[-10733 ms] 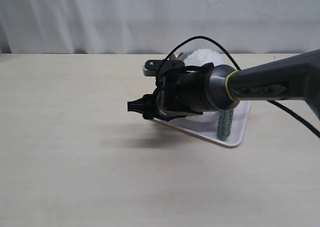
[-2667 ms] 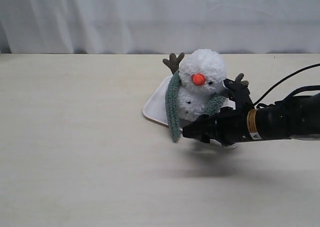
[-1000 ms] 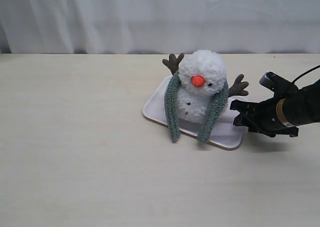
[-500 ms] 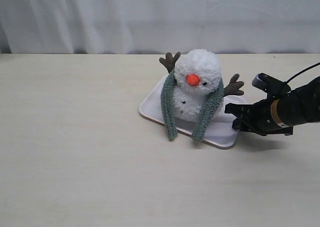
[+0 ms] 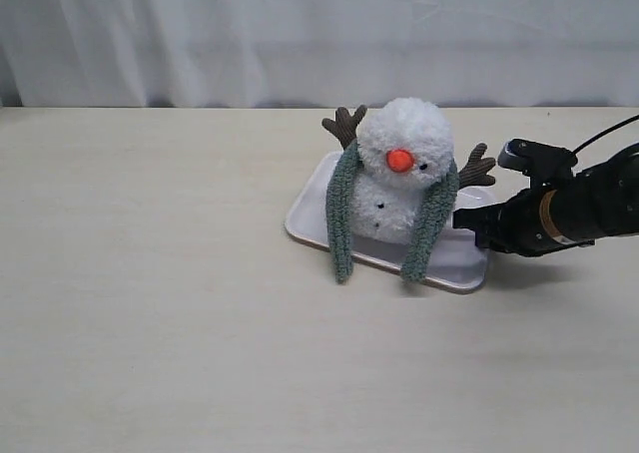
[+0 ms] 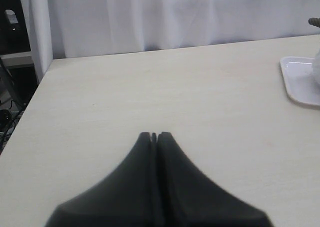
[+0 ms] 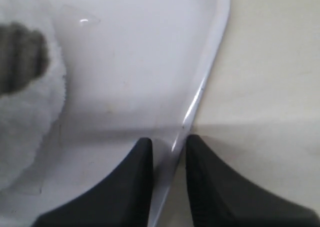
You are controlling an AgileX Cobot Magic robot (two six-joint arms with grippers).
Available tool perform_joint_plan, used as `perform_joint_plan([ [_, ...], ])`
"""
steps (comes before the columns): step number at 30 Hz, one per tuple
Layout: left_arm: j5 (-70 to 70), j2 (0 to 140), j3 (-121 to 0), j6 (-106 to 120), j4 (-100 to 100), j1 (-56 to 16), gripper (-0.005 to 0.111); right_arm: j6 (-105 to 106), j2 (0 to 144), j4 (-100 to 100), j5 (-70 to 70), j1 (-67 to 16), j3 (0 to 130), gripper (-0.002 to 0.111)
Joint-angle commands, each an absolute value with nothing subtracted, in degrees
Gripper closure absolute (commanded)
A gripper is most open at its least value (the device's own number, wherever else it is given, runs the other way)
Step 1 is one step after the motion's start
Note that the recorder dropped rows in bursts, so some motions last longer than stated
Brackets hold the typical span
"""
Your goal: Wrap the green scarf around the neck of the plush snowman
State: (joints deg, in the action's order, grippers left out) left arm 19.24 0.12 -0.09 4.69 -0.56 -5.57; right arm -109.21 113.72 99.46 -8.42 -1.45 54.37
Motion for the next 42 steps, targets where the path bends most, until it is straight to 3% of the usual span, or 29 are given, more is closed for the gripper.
perform_joint_plan([
  [1, 18.53, 0.00, 0.00, 4.68, -0.53, -6.05, 0.107, -102.10, 113.93, 99.95, -7.22, -1.47, 57.22, 0.086],
  [9, 18.53, 0.00, 0.00, 4.68, -0.53, -6.05, 0.107, -97.04, 113.93, 99.95, -3.37, -1.47, 58.30, 0.084],
  [14, 18.53, 0.00, 0.00, 4.68, -0.53, -6.05, 0.107, -108.50, 113.93, 99.95, -5.33, 0.37, 60.32, 0.071],
  [17, 18.53, 0.00, 0.00, 4.68, -0.53, -6.05, 0.107, -111.83, 113.23, 99.95, -9.34, 3.30, 62.04, 0.070],
  [25, 18.53, 0.00, 0.00, 4.68, -0.53, -6.05, 0.107, -98.95, 105.06, 99.48, 16.73, 4.47, 62.66, 0.070],
  [27, 18.53, 0.00, 0.00, 4.68, -0.53, -6.05, 0.107, -80.37, 104.53, 85.48, 26.75, 4.47, 64.88, 0.070],
  [31, 18.53, 0.00, 0.00, 4.68, -0.53, -6.05, 0.107, -19.56, 109.32, 18.52, 47.61, 9.65, 82.13, 0.070],
  [33, 18.53, 0.00, 0.00, 4.68, -0.53, -6.05, 0.107, -1.36, 110.16, -4.81, 54.60, 11.82, 84.34, 0.070],
  [36, 18.53, 0.00, 0.00, 4.68, -0.53, -6.05, 0.107, 1.70, 109.77, -13.65, 53.62, 10.94, 78.21, 0.069],
  [39, 18.53, 0.00, 0.00, 4.68, -0.53, -6.05, 0.107, 3.28, 108.96, -18.60, 42.19, 7.52, 68.97, 0.059],
  [42, 18.53, 0.00, 0.00, 4.68, -0.53, -6.05, 0.107, 4.82, 108.96, -22.55, 36.04, 4.98, 65.21, 0.057],
])
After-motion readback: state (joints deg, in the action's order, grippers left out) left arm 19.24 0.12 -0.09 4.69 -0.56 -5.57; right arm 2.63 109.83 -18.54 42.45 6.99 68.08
